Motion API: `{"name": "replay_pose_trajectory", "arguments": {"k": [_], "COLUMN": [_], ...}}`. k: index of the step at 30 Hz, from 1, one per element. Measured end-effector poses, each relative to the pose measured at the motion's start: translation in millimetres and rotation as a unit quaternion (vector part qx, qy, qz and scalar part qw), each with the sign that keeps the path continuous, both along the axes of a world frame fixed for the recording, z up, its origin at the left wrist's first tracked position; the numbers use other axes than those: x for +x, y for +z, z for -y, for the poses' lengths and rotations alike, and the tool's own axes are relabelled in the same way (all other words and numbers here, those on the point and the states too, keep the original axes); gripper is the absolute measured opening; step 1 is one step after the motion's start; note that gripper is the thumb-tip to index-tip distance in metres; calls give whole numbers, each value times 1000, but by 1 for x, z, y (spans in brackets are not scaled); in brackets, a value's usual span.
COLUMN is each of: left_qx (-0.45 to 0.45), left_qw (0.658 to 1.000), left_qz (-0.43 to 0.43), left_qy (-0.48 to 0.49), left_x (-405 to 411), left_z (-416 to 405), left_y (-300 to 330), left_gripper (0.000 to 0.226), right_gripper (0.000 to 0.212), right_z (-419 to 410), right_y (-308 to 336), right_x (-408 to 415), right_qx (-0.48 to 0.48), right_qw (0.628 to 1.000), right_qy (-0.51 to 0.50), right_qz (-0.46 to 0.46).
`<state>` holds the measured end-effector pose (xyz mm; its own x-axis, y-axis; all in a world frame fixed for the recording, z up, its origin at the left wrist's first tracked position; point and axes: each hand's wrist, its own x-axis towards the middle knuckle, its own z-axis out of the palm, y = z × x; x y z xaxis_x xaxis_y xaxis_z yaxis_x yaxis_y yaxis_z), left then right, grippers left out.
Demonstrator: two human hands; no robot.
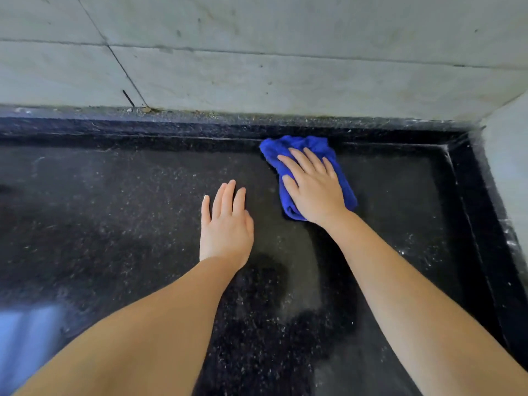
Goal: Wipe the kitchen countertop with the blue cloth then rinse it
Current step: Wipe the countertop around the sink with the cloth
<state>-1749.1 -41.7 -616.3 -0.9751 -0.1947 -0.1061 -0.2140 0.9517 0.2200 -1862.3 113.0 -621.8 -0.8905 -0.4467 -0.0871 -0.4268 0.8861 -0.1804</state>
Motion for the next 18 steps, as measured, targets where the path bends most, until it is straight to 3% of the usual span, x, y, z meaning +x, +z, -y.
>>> {"name": "replay_pose_trajectory", "arguments": {"k": [3, 5, 8, 10, 12, 15, 16, 18], "left_qx": [-1, -3, -1, 0, 4, 15, 14, 10], "left_qw": [1000, 1000, 1000, 1000, 1000, 1000, 1000, 999], "left_qz": [9, 9, 3, 0, -10, -21, -24, -30], "left_qy": [-1, -1, -2, 0, 3, 8, 8, 6], "left_x": [1, 1, 1, 1, 1, 2, 2, 2], "left_z": [-1, -1, -1, -2, -2, -3, -3, -3], "left_y": [0, 0, 0, -1, -1, -1, -1, -2], "left_gripper": [49, 49, 48, 48, 47, 46, 46, 46], "right_gripper": [55, 54, 51, 53, 53, 51, 53, 60], "right_z": [-101, -149, -124, -72, -27, -39, -61, -115], "right_y": [-6, -1, 3, -1, -5, 1, 2, -1], "right_x": [-13, -20, -5, 31, 77, 88, 69, 16], "right_qx": [51, 32, -2, -1, 4, 17, 24, 27], "right_qw": [992, 974, 926, 953, 989, 996, 995, 999], "right_qy": [-97, -220, -378, -301, -135, 87, 100, 6], "right_qz": [-54, -29, 2, -29, -52, 2, 0, -23]}}
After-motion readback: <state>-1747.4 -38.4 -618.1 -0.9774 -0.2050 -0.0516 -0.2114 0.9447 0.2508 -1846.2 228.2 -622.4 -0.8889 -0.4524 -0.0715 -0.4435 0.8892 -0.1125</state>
